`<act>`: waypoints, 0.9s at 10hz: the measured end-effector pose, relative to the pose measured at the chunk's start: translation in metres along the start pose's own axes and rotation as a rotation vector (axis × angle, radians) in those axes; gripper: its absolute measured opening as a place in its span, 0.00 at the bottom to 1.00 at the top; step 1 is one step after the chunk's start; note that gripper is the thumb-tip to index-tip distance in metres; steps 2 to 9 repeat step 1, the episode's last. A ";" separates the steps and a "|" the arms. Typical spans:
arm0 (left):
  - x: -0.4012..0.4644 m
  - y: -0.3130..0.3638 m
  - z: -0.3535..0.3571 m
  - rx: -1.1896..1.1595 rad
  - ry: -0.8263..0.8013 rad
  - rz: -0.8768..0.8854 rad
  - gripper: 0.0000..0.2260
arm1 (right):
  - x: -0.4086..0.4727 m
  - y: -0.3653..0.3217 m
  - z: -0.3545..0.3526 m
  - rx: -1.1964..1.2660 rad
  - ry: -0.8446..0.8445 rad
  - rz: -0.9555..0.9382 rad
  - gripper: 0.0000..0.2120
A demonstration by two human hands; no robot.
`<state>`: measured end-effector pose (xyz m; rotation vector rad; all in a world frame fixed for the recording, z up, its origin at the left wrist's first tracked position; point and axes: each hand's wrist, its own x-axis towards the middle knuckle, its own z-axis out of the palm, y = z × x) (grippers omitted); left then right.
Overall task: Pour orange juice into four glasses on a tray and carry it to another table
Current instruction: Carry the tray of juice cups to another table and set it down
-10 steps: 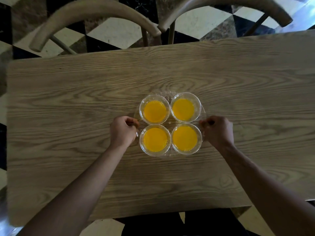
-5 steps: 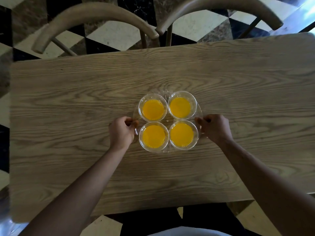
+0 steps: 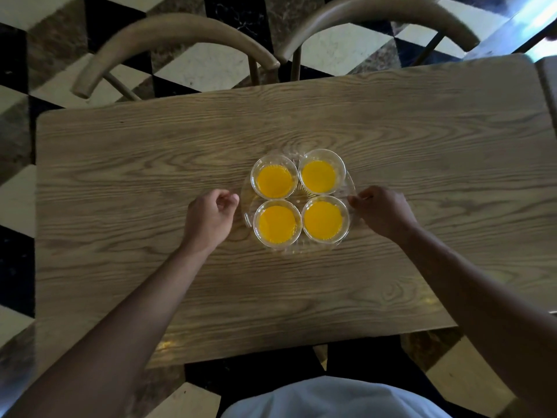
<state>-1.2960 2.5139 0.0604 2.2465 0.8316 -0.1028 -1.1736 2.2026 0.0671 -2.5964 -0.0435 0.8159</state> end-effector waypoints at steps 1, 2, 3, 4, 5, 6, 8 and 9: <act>-0.002 -0.001 0.000 -0.010 -0.011 -0.012 0.12 | -0.006 0.003 -0.001 0.005 0.040 0.009 0.19; -0.002 -0.001 0.000 -0.010 -0.011 -0.012 0.12 | -0.006 0.003 -0.001 0.005 0.040 0.009 0.19; -0.002 -0.001 0.000 -0.010 -0.011 -0.012 0.12 | -0.006 0.003 -0.001 0.005 0.040 0.009 0.19; -0.002 -0.001 0.000 -0.010 -0.011 -0.012 0.12 | -0.006 0.003 -0.001 0.005 0.040 0.009 0.19; -0.002 -0.001 0.000 -0.010 -0.011 -0.012 0.12 | -0.006 0.003 -0.001 0.005 0.040 0.009 0.19; -0.002 -0.001 0.000 -0.010 -0.011 -0.012 0.12 | -0.006 0.003 -0.001 0.005 0.040 0.009 0.19; -0.002 -0.001 0.000 -0.010 -0.011 -0.012 0.12 | -0.006 0.003 -0.001 0.005 0.040 0.009 0.19; -0.002 -0.001 0.000 -0.010 -0.011 -0.012 0.12 | -0.006 0.003 -0.001 0.005 0.040 0.009 0.19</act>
